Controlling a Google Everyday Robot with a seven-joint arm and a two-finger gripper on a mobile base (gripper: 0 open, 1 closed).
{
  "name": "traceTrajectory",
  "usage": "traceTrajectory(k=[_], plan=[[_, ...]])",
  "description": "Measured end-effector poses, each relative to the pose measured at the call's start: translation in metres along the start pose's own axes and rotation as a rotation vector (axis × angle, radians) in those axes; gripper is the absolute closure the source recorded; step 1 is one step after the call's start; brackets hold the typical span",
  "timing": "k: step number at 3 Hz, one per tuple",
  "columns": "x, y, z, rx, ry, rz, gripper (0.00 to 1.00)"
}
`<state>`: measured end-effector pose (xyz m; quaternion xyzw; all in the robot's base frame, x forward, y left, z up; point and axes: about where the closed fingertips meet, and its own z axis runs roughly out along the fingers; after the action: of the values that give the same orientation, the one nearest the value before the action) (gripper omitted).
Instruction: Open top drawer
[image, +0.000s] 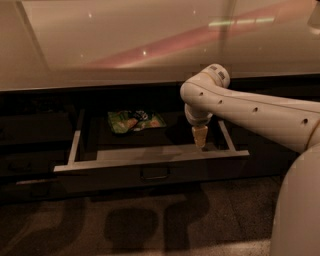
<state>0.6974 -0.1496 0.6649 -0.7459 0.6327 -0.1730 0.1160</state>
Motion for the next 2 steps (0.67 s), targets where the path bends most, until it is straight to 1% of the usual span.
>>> traceTrajectory(k=[1,2], plan=[[0.0,0.0,0.0,0.0,0.0,0.0,0.0],[-0.011,0.039,-0.002,-0.015,-0.105,-0.028,0.0]])
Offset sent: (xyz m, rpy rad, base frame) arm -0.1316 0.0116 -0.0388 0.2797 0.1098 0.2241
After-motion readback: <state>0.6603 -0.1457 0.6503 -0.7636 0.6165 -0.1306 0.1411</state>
